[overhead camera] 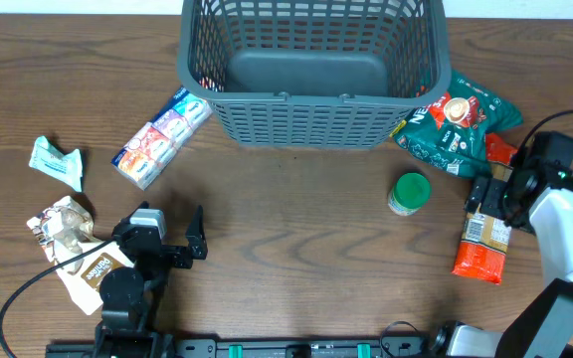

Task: Pack container
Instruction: 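Move the right gripper to the pasta package and grasp it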

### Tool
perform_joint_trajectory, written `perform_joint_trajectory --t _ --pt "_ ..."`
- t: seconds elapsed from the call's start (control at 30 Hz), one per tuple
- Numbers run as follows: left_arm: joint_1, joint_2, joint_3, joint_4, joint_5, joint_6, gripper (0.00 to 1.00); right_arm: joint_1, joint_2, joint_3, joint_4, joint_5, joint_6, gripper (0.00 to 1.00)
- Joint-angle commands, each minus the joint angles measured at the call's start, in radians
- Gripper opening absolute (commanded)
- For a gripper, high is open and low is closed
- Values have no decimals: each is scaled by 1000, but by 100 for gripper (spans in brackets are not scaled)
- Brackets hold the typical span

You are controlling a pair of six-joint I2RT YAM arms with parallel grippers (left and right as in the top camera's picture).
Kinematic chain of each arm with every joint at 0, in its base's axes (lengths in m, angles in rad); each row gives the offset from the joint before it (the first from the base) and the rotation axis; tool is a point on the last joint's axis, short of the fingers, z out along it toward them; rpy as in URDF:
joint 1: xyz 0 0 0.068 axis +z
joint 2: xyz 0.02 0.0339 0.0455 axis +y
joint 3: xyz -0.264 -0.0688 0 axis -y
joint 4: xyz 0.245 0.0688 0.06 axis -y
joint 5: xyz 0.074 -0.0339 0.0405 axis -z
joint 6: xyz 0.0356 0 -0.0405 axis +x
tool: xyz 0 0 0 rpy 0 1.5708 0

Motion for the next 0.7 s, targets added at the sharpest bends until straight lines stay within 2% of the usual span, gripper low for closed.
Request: perform_joint_trajectory --t 0.0,0.2,0.67 --pt "4 3 4 -19 0 -5 99 -18 1 -46 61 -3 -11 99" --pt "4 3 4 -19 0 -5 99 -40 18 -125 206 -3 -7 99" --pt "4 3 4 -19 0 -5 99 -51 221 -135 340 -66 16 99"
